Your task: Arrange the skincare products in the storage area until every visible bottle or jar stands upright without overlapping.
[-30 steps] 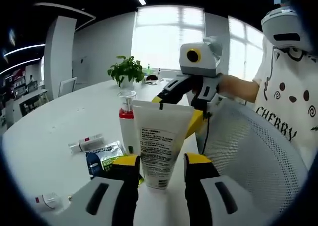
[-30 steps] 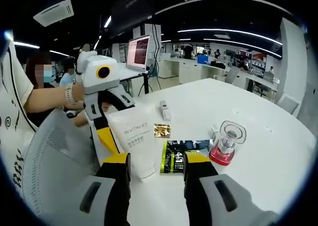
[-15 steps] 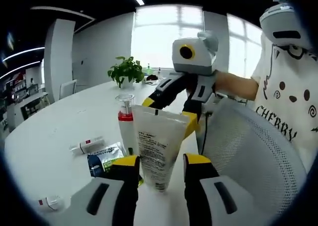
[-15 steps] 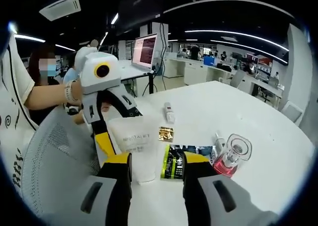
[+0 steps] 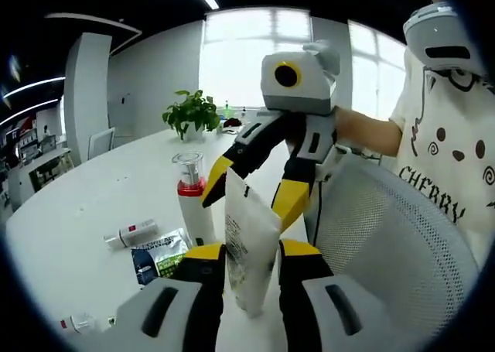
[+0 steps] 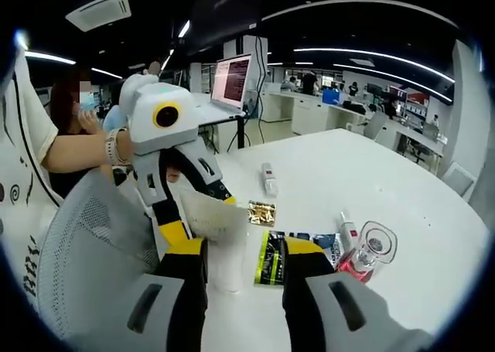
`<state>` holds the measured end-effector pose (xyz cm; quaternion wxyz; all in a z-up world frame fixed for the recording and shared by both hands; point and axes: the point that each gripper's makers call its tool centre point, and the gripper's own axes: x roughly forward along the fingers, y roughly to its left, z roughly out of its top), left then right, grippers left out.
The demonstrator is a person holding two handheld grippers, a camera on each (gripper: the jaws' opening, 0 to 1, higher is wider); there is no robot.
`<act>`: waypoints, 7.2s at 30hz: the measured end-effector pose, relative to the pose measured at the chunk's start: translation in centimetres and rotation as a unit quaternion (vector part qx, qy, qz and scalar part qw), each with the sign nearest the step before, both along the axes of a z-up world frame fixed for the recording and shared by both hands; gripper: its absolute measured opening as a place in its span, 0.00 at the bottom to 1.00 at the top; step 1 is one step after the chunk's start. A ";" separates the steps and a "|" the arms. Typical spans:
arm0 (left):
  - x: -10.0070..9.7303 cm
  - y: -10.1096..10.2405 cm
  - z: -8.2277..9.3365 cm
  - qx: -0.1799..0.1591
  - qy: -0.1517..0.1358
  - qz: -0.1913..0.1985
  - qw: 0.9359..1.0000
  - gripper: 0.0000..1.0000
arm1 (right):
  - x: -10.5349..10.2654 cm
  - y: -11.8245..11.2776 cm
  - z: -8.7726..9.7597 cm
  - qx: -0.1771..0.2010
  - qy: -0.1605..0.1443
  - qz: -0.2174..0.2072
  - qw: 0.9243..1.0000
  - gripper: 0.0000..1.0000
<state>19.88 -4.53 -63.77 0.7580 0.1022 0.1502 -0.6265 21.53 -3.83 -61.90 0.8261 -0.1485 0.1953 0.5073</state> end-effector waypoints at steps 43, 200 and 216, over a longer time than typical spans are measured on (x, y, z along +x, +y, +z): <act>-0.7 -1.0 0.4 -0.012 0.004 -0.013 1.000 0.09 | -2.2 2.3 0.5 -0.283 0.031 0.274 0.919 0.10; 7.6 0.8 -3.6 0.138 -0.006 0.048 0.989 0.49 | 8.2 -3.6 -1.0 -0.372 0.029 0.193 0.907 0.76; 7.3 3.6 -2.4 0.155 -0.015 0.093 0.983 0.76 | 7.7 -4.2 -0.2 -0.350 0.027 0.167 0.921 1.00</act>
